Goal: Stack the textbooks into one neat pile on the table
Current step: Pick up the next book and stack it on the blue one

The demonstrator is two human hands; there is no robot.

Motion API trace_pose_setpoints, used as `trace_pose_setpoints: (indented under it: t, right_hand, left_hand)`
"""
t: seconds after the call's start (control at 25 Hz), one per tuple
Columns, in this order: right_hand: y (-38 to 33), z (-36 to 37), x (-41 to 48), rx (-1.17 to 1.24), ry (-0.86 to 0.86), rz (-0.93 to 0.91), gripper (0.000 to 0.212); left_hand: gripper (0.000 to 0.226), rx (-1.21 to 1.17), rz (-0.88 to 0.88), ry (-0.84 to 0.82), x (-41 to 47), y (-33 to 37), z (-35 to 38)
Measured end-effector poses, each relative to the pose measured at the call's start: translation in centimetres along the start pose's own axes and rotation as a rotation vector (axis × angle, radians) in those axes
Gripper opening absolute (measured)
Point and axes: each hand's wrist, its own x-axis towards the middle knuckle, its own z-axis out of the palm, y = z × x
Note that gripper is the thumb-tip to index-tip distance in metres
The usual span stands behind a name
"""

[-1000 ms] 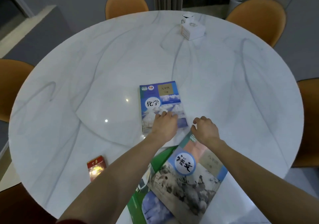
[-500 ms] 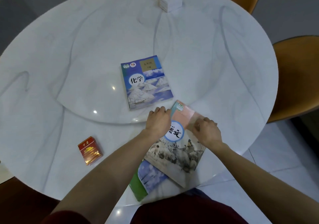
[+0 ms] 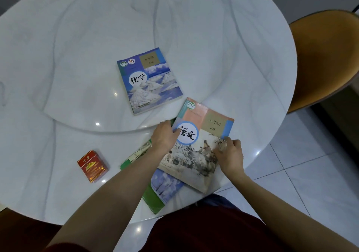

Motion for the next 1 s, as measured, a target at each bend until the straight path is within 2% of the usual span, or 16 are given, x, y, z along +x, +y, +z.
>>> trace_pose_setpoints:
  t: [0.12,0.2,0.36,0.56,0.76,1.0]
  right_hand:
    - [0.2,0.8,-0.9,0.141,-0.041,0.155,0.032]
    - [0.3,1.4,-1.2,0.229,-0.043,0.224,0.026]
    - [0.2,1.5,-1.2,0.432,-0.024,0.354,0.03]
    - [0.4,0.9,-0.6,0.573,-0.056,0.452,0.029]
    - [-0.6,-0.5,0.8,0.672,-0.078,0.393,0.027]
    - [-4.4,-2.8,4.2,0.75,-0.116,0.232,0.02]
  left_hand:
    - [0.021,-0.241,-0.042,-0.073,0.3,-0.8,0.1]
    - [0.027,-0.306,-0.028,-0.099,0.4,-1.2,-0.1]
    - [0.029,-0.373,0.052,-0.099,-0.1,-1.5,0.0]
    - [0.022,-0.529,0.042,-0.074,-0.8,-1.7,0.7]
    - [0.015,-0.649,-0.022,-0.013,-0.9,-1.6,0.1]
    - [0.013,-0.837,-0.159,0.097,0.0,-1.3,-2.5]
